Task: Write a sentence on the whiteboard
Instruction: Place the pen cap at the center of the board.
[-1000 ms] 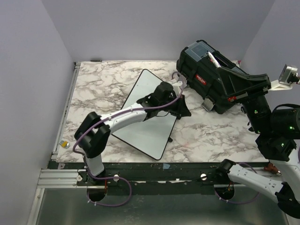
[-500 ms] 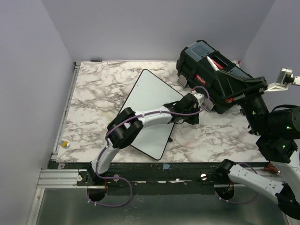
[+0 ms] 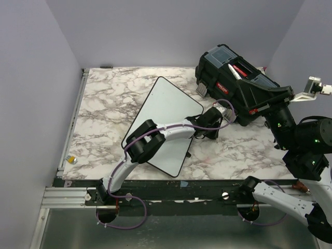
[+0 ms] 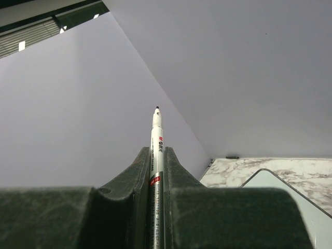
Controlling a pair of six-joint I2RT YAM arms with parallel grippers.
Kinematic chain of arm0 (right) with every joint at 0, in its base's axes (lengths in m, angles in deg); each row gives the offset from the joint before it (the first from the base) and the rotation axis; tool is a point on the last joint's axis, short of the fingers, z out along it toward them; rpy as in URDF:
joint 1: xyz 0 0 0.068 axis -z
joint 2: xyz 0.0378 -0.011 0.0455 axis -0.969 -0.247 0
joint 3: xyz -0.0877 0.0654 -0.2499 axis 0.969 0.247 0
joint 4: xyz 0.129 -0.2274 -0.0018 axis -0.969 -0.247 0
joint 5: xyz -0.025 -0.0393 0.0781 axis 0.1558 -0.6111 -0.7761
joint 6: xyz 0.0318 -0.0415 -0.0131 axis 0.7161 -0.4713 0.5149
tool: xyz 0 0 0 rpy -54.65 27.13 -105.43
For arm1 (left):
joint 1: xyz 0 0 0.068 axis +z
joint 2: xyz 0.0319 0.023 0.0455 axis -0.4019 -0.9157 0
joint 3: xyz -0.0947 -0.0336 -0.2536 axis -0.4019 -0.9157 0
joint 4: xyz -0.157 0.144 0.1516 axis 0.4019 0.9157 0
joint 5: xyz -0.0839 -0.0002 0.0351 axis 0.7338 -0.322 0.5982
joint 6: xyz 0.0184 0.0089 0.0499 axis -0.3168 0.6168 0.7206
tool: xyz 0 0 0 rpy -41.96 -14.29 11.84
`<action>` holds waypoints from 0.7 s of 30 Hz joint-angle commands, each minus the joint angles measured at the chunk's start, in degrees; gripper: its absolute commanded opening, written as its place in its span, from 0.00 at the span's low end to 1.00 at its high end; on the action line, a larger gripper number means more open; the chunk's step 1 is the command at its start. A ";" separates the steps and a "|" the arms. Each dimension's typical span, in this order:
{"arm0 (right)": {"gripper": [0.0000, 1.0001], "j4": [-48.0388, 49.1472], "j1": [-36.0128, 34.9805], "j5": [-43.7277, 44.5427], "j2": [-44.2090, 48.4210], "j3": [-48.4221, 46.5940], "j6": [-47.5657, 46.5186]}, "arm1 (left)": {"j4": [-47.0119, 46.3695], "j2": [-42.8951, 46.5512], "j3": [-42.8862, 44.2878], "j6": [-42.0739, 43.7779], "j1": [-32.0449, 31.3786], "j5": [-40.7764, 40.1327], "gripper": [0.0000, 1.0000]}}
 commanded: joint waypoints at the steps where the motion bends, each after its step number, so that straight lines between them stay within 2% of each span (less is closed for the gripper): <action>1: 0.01 -0.92 -0.26 1.43 0.40 0.55 -0.54 | 1.01 -1.10 2.21 0.50 -0.45 -1.09 0.20; 13: 0.01 -1.27 -0.25 1.66 0.91 0.71 -0.20 | 2.04 2.17 1.04 0.93 -0.42 -0.65 0.41; 21: 0.01 -0.93 -0.21 1.14 0.56 0.64 0.27 | 4.14 11.67 -0.61 1.78 -0.42 1.30 0.52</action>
